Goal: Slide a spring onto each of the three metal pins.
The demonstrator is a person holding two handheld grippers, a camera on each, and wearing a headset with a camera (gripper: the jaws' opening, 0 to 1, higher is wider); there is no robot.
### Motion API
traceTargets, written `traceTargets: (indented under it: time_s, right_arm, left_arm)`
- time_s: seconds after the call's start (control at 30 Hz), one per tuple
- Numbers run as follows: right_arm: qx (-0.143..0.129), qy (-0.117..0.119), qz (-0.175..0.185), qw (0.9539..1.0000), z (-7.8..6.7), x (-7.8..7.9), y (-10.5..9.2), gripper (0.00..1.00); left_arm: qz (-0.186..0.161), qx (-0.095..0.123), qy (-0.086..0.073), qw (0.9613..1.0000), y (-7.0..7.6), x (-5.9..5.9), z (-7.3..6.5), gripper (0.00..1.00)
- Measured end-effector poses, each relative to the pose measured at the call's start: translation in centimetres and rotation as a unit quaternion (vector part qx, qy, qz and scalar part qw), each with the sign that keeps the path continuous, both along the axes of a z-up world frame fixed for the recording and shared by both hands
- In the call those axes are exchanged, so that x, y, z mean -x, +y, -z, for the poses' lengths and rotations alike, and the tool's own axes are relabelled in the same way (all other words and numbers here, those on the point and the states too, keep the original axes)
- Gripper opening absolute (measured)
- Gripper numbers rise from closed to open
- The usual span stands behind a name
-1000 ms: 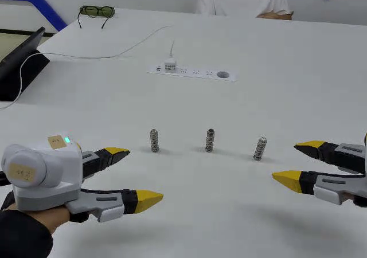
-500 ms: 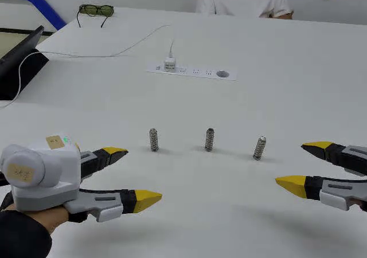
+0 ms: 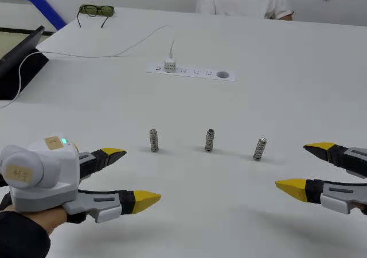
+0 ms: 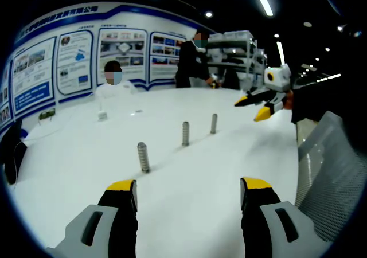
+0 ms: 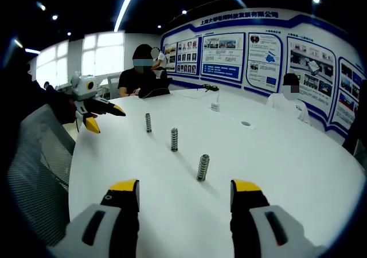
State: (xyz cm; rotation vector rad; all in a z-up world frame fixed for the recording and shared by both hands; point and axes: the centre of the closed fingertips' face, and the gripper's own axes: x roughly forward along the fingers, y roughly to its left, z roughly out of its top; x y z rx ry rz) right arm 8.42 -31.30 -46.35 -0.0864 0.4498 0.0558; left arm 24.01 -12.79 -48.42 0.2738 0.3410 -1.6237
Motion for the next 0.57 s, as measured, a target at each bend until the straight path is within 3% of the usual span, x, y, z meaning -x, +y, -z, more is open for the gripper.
traceTargets:
  time_s: [0.57]
  right_arm:
    - [-0.004,-0.001,-0.002,1.0,-0.02,-0.08,0.13,0.66]
  left_arm:
    - [-0.004,0.0,0.001,1.0,0.06,-0.28,-0.02,0.76]
